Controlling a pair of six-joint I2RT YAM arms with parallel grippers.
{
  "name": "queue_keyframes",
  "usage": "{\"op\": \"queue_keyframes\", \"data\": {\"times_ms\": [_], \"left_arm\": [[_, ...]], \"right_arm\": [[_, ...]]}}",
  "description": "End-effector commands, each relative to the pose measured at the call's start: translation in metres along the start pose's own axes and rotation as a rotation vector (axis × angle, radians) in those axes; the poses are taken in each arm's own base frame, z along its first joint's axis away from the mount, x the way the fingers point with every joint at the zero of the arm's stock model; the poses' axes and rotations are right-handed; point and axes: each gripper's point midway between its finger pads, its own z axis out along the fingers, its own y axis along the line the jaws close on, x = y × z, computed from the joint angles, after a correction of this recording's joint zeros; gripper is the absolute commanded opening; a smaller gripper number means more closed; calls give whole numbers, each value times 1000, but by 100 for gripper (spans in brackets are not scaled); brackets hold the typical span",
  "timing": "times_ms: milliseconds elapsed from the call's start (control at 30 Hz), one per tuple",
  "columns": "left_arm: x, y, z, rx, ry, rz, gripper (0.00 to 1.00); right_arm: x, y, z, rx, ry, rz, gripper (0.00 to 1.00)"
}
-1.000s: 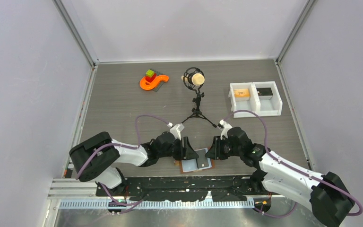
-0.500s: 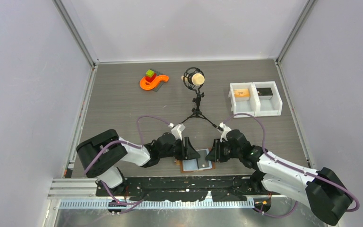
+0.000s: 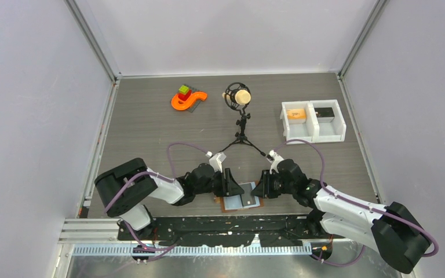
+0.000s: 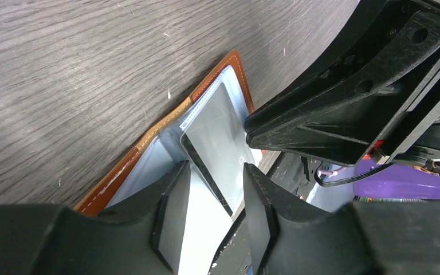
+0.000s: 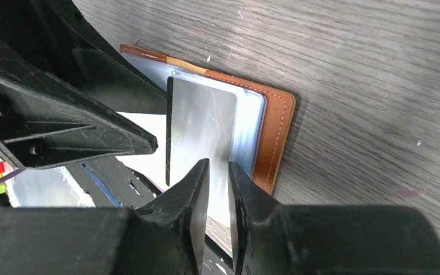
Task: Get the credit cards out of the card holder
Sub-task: Remove the credit card from the card holder.
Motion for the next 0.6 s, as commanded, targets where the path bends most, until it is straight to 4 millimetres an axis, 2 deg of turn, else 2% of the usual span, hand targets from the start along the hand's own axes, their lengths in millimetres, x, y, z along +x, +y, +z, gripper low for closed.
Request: {"op": "queue_keyframes", "data": {"times_ms": [0,100,400,567], "left_arm": [[6,2,0,9,6,12,39],[4,-3,0,31,3,10,37],[3,-12,1,98,-15,-27,17],[3,-13,-1,113,-23,-50,0]], "right_arm": [[0,-3,2,8,-23,12,25],[1,-4,2,7,-23,18,24],[3,-7,1,14,-28,27,22],[3,-9,1,27,-35,31,22]]}}
